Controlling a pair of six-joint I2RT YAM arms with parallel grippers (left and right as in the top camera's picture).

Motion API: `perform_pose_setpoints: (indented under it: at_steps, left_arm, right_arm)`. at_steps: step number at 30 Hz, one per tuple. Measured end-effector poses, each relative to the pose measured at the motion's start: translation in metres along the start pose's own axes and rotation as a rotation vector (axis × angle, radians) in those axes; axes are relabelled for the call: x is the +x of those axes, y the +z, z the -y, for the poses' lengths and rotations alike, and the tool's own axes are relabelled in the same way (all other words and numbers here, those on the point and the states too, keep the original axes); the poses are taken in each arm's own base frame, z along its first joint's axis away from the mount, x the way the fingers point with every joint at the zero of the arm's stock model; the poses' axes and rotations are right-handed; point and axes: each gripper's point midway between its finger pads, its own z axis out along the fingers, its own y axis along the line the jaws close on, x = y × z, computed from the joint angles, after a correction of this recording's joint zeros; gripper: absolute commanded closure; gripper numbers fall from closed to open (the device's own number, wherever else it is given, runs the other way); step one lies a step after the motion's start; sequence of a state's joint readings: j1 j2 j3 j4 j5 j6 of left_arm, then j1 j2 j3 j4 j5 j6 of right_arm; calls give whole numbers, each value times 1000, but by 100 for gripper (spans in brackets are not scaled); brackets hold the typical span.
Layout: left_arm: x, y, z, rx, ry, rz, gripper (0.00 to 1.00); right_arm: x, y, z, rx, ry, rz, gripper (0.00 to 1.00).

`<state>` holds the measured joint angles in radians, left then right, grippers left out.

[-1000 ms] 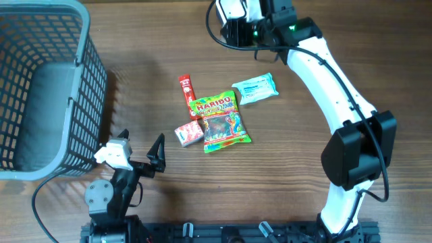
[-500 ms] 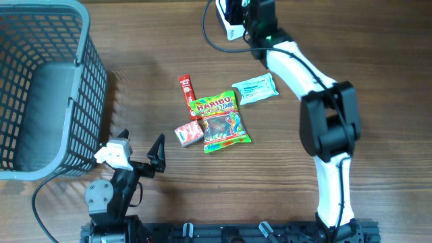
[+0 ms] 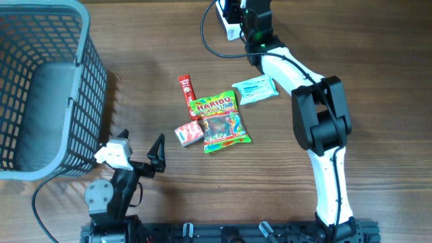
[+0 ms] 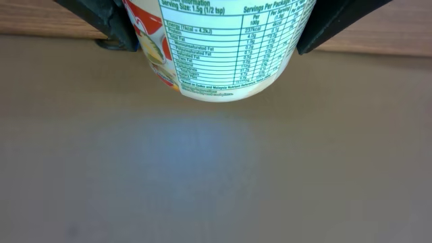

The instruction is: Scan the item barcode

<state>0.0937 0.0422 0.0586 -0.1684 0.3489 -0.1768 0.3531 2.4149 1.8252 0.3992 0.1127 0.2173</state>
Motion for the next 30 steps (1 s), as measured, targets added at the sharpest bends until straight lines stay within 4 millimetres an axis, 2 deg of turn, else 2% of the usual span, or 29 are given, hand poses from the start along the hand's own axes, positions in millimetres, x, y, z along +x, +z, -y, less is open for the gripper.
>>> perform_pose_setpoints:
  at_steps: [5, 7, 10, 13, 16, 18, 20, 22, 24, 25, 26, 27, 28, 30]
  left_arm:
    - [0, 0, 0, 0, 0, 0, 0]
    - [0, 0, 0, 0, 0, 0, 0]
    - [0, 0, 0, 0, 0, 1, 0]
    - [0, 0, 0, 0, 0, 0, 0]
    - [0, 0, 0, 0, 0, 0, 0]
    - [0, 0, 0, 0, 0, -1, 0]
    - [0, 0, 0, 0, 0, 0, 0]
    - [0, 0, 0, 0, 0, 0, 0]
    - [0, 0, 0, 0, 0, 0, 0]
    - [0, 0, 0, 0, 0, 0, 0]
    - [0, 0, 0, 0, 0, 0, 0]
    - [0, 0, 0, 0, 0, 0, 0]
    - [0, 0, 0, 0, 0, 0, 0]
    - [0, 0, 0, 0, 0, 0, 0]
  right_arm:
    - [8, 0, 0, -6, -3, -29, 27]
    - [24, -5, 6, 26, -16, -123, 27]
    - [32, -14, 14, 65, -48, -203, 27]
    - [13, -45, 41, 186, -88, -308, 26]
    - [-27, -88, 91, 350, -91, -364, 26]
    - [-51, -125, 142, 482, -53, -406, 26]
    - [-63, -155, 192, 605, 7, -436, 26]
    - [-58, -189, 248, 740, 89, -490, 28]
    - [-48, -215, 291, 835, 163, -535, 34]
    - [-40, -233, 318, 884, 218, -565, 34]
    - [-33, -251, 345, 927, 281, -584, 28]
    - [-29, -261, 359, 940, 320, -595, 23]
    - [-24, -272, 375, 942, 364, -612, 12]
    - [-14, -285, 388, 907, 428, -649, 2]
